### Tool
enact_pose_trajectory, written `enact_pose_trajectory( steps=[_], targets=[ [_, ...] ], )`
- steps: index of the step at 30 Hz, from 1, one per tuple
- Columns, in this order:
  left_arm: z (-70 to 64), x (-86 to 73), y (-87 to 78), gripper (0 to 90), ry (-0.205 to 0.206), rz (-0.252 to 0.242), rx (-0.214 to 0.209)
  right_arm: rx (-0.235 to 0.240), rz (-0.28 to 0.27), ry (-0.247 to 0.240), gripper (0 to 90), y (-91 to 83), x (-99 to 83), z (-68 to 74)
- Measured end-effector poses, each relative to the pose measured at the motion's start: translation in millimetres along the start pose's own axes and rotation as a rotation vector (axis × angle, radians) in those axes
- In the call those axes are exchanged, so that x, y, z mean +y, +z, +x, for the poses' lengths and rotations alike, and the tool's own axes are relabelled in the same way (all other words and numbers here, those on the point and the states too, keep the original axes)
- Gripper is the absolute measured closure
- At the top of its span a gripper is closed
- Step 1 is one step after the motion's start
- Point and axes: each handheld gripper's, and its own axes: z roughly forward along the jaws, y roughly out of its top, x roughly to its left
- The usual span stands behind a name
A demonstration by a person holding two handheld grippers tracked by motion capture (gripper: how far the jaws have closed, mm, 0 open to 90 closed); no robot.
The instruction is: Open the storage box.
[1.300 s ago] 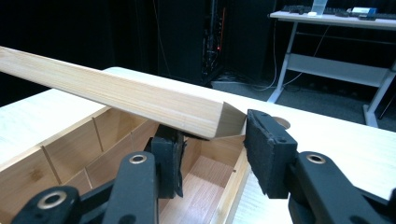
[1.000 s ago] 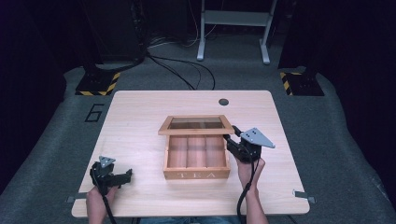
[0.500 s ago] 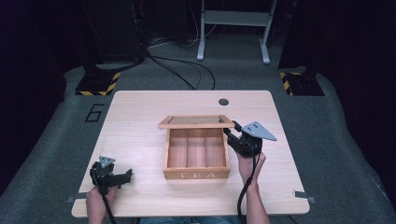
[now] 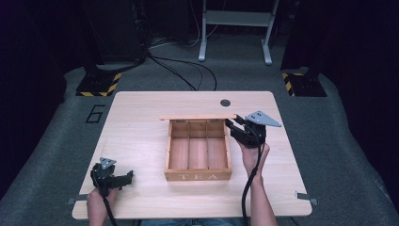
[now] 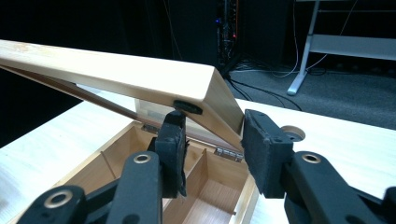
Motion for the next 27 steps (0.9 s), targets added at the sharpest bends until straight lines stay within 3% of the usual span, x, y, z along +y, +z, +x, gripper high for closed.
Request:
enact_pose_trajectory(
  steps=[27],
  targets=[
    [0.0, 0.0, 0.0, 0.3, 0.000, 0.000, 0.000, 0.004, 0.011, -0.002, 60.7, 9.3, 15.8, -7.1]
  ],
)
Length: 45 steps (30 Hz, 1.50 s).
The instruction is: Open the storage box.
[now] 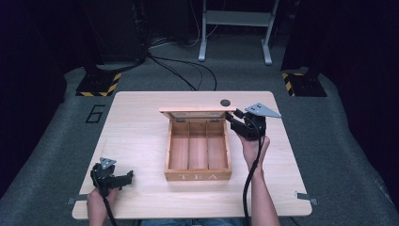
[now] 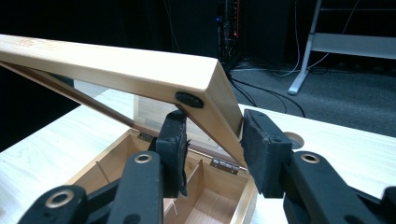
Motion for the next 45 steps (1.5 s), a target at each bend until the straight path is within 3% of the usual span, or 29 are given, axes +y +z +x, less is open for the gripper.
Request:
enact_pose_trajectory(
  steps=[45],
  targets=[
    [0.2, 0.2, 0.1, 0.1, -0.002, 0.000, 0.000, -0.014, -0.010, 0.004, 60.9, 0.6, -0.6, 1.7]
  ],
)
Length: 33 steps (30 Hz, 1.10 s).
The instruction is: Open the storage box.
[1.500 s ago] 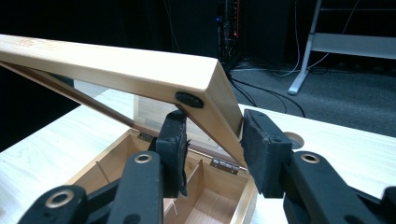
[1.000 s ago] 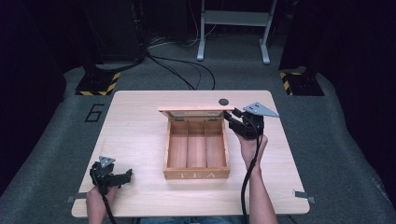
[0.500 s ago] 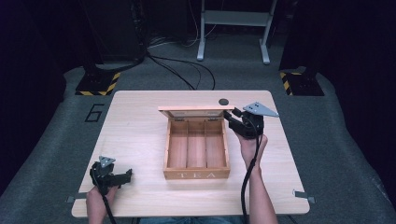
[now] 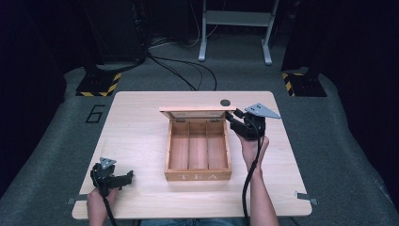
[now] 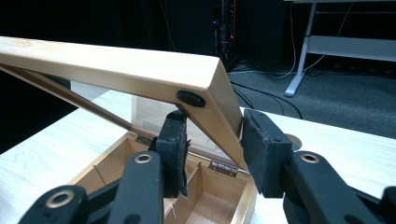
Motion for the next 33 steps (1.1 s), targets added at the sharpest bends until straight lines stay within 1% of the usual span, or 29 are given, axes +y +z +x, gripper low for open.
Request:
enact_pose_trajectory(
  steps=[10, 12, 21, 23, 33],
  targets=[
    [-0.1, -0.3, -0.4, 0.2, 0.001, 0.002, 0.000, -0.002, -0.005, -0.013, 61.0, -3.4, -5.0, 2.2],
    [-0.2, -0.4, -0.5, 0.3, 0.000, 0.002, 0.000, -0.003, -0.005, -0.007, 61.0, -2.8, -4.3, 2.0],
    [-0.1, -0.4, -0.5, 0.2, 0.001, 0.003, 0.000, 0.001, -0.014, -0.008, 61.0, -1.6, -3.6, 0.6],
    [-0.2, -0.4, -0.5, 0.2, 0.001, 0.003, 0.000, 0.002, -0.008, -0.007, 61.0, -1.9, -3.4, 0.7],
    [-0.2, -0.4, -0.5, 0.2, 0.001, 0.003, 0.000, 0.003, -0.010, -0.007, 61.0, -1.7, -3.5, 0.6]
  ],
)
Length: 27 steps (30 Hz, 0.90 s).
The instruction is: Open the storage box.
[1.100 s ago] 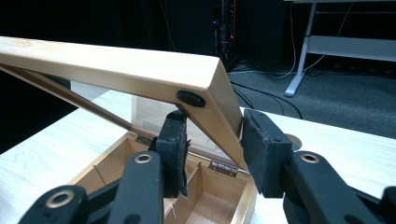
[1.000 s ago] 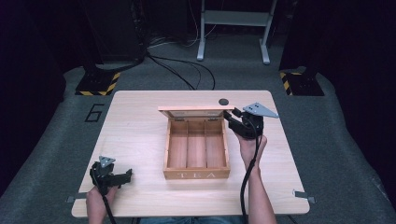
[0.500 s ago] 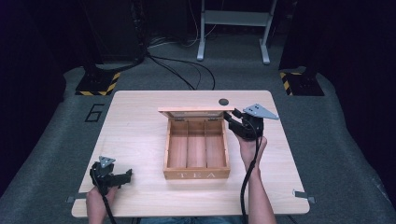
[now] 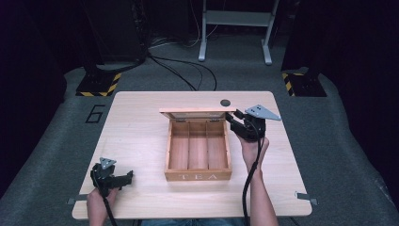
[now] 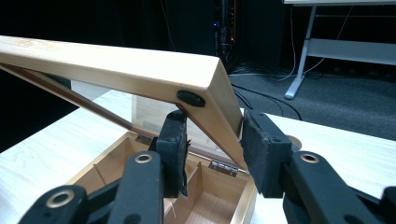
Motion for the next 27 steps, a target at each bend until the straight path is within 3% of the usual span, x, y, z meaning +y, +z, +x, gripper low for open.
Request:
enact_pose_trajectory(
  steps=[27],
  targets=[
    [-0.1, 0.0, -0.1, 0.2, -0.002, 0.002, -0.001, -0.009, 0.004, 0.005, 61.0, 1.5, 2.9, 0.2]
  ],
)
